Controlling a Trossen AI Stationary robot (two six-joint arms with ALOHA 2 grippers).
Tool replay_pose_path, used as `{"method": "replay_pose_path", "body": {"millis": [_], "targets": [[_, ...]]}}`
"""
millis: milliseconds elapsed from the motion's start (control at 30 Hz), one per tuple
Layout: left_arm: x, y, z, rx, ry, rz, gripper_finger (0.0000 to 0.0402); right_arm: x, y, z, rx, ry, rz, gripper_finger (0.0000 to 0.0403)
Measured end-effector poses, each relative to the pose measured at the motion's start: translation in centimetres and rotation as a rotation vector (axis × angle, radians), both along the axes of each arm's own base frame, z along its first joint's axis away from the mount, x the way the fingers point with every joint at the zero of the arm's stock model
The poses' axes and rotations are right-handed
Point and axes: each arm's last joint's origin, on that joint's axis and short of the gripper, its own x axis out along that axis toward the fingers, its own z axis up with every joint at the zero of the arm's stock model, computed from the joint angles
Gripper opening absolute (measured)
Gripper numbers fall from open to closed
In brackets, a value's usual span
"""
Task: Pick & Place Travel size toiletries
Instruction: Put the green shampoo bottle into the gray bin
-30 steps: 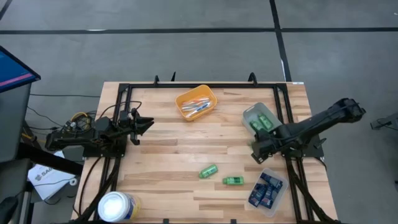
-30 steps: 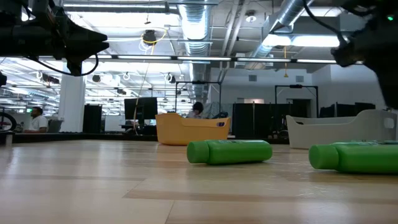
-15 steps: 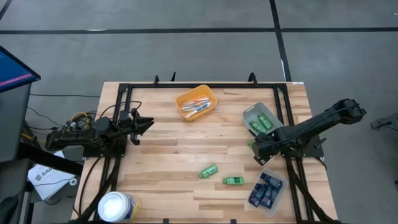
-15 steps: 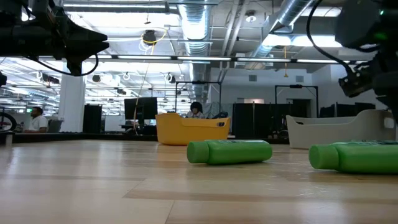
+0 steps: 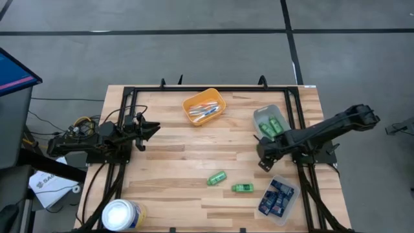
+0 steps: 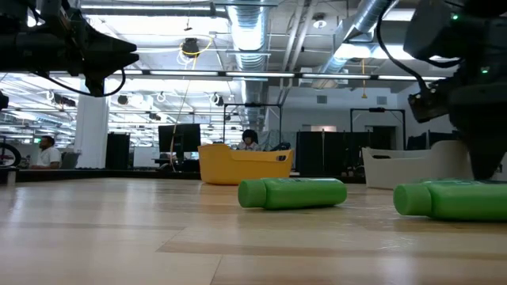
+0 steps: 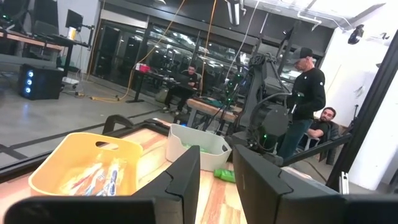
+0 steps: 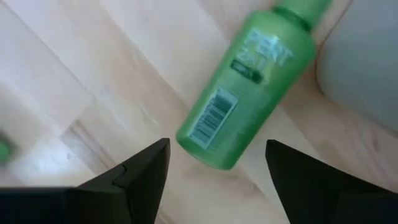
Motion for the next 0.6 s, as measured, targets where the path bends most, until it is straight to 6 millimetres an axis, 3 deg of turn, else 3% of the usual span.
{"method": "replay_pose_path", "body": {"millis": [267, 400, 600], "targets": [[0.0, 0.0, 0.0, 0.0, 0.0, 0.0, 0.0092, 1.9, 0.3, 1.8, 0.034, -0.056, -0.093, 0.0258], [0.0, 0.0, 0.0, 0.0, 0.0, 0.001, 0.0092, 2.0, 0.2, 1.4, 0.065, -0.006, -0.303, 0.0258], [0.0, 0.0, 0.0, -0.001, 0.0, 0.004, 0.0092, 2.7, 1.1, 0.2, 0.091, 0.035, -0.448, 0.0258]]}}
